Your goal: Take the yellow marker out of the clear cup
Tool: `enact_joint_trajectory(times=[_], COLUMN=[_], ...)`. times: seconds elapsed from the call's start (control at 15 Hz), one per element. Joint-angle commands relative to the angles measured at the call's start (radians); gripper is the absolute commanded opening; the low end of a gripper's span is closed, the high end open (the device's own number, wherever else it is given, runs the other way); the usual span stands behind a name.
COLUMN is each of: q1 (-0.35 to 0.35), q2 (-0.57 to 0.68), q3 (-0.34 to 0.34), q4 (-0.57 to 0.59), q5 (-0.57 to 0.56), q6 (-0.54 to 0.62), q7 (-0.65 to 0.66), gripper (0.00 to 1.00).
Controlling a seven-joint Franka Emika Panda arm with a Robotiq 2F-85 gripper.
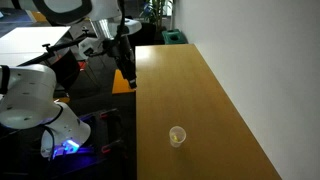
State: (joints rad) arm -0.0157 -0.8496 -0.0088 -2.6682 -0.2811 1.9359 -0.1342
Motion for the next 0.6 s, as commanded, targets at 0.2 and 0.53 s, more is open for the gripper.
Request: enact_joint_trajectory(times=[0.2, 0.53], q1=[0.005, 0.003], q2=[0.001, 0.009], q3=[-0.004, -0.005], q4=[0.003, 0.007], q5=[-0.003, -0.001], q6=[-0.004, 0.011], q7=[0.003, 0.011], gripper=[1.0, 1.0])
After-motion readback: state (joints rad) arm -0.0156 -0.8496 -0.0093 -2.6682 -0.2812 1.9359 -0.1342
